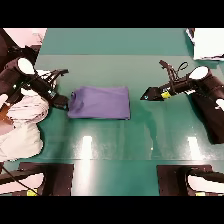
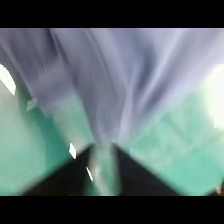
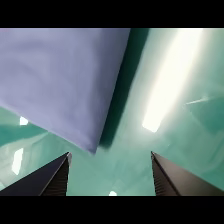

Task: Fold the shirts.

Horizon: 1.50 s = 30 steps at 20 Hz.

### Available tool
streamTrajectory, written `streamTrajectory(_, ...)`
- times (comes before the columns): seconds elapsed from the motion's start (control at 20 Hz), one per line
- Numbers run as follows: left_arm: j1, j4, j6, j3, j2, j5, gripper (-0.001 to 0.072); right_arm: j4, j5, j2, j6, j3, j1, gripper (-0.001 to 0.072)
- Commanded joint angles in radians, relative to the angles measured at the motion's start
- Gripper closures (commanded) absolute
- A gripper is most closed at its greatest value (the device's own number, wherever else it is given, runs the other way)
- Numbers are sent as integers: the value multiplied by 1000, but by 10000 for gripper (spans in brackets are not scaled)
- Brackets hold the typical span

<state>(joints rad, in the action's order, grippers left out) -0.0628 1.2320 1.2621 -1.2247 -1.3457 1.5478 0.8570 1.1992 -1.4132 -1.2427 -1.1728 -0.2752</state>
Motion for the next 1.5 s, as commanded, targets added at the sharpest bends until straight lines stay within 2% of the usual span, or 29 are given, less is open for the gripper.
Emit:
streamTrajectory(0.0,1,69,69,53,36,34,7,-1,-32,1,-1,0,3,93)
streamTrajectory(0.05,1,66,70,56,36,-21,8,0,-38,-3,-17,0,4,22)
streamTrajectory(0.1,1,45,70,52,36,-68,8,-2,-47,-14,-36,0,8,5)
streamTrajectory(0.2,1,-73,73,42,36,-138,8,-7,-40,-62,-41,0,10,5)
streamTrajectory(0.3,1,-219,68,39,36,-188,11,-90,-44,-134,-35,0,9,7)
streamTrajectory(0.35,1,-270,53,39,36,-208,192,-144,-55,-172,-21,0,6,8)
streamTrajectory(0.4,1,-303,13,39,36,-220,461,-212,-64,-213,8,-2,1,14)
streamTrajectory(0.45,1,-332,-18,39,36,-234,643,-255,-74,-254,32,-11,-10,16)
streamTrajectory(0.5,1,-352,-26,39,36,-248,669,-275,-75,-292,37,-29,-28,16)
streamTrajectory(0.75,1,-357,-30,39,36,-262,669,-290,-55,-459,39,-212,-179,19)
streamTrajectory(0.8,1,-357,-32,39,36,-261,669,-291,-55,-484,39,-247,-208,41)
streamTrajectory(0.9,1,-357,-33,39,36,-257,669,-290,-43,-528,39,-308,-252,189)
streamTrajectory(0.95,1,-357,-33,39,36,-257,669,-290,-45,-539,40,-327,-269,294)
streamTrajectory(1.05,1,-357,-33,39,36,-256,669,-288,-46,-544,65,-351,-281,663)
streamTrajectory(1.1,1,-357,-32,39,36,-256,669,-286,-36,-544,77,-368,-283,699)
streamTrajectory(1.35,-95,-357,-32,39,36,-279,669,-269,-12,-436,71,-409,-170,700)
streamTrajectory(1.45,-153,-357,-29,39,36,-316,670,-146,-13,-335,5,-409,-65,701)
